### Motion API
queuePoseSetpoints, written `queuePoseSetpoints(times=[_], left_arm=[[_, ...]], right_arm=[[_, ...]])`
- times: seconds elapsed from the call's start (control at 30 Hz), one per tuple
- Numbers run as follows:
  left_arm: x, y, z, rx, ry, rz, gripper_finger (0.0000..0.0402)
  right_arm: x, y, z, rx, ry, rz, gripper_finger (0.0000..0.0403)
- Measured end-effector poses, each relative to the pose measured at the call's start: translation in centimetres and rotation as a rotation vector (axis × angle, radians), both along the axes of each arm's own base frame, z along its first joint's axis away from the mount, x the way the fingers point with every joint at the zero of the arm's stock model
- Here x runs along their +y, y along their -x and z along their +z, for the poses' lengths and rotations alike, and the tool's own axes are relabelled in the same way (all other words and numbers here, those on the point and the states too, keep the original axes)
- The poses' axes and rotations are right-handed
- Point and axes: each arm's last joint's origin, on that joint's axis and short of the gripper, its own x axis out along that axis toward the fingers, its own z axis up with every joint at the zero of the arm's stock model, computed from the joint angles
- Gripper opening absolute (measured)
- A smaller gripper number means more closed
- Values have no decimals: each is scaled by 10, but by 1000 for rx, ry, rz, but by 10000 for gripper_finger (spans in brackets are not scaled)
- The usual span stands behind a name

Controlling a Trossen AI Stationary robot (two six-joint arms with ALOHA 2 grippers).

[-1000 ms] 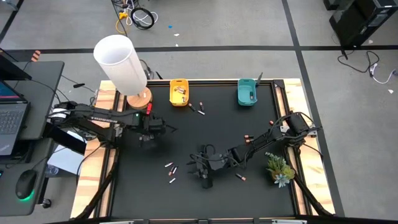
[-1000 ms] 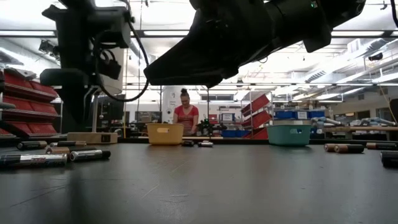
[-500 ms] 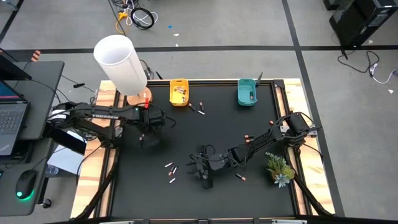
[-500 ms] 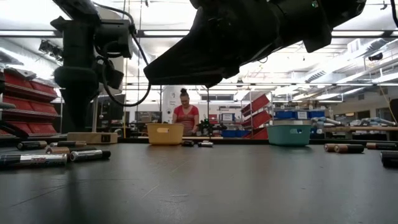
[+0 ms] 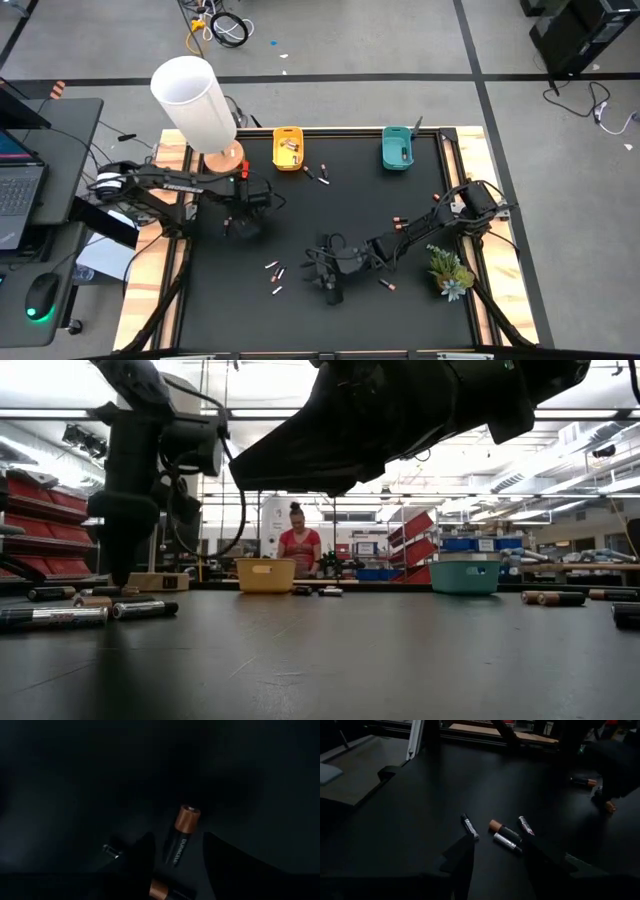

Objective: Sort batteries
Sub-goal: Put the black battery into the blue bin

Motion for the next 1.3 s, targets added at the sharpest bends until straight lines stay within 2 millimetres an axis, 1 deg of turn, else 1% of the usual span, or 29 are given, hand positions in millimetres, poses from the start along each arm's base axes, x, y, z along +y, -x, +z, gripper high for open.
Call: queuePoseSetpoints(times=[0.3, 0.4, 0.5, 0.67, 0.73, 0.93, 1.03, 1.17, 1.3], left_arm=[[0, -8, -20, 75, 57, -42, 168], [-1, -11, -23, 79, 71, -47, 158], [-4, -13, -24, 61, 65, -67, 124], [-8, -14, -25, 60, 21, -103, 34], [-9, -15, -25, 51, 1, -116, 10], [-16, -19, -25, 27, -29, -152, 2], [-21, -22, -21, 4, -42, -179, 2], [-27, -29, -5, -86, -42, -205, 1], [-30, -28, 8, -136, -49, -216, 1]], right_arm=[[0, 0, 0, -2, 17, 8, 174], [0, 0, 0, -2, 17, 8, 174], [0, 0, 0, -2, 18, 8, 174], [0, 0, 0, -2, 21, 10, 174], [0, 0, 0, -2, 20, 10, 174], [1, 0, 0, -1, 18, 10, 174], [0, 1, -1, 12, 22, 2, 174], [-2, 1, -3, 28, 48, -43, 174], [-3, 2, -6, 54, 42, -57, 174]])
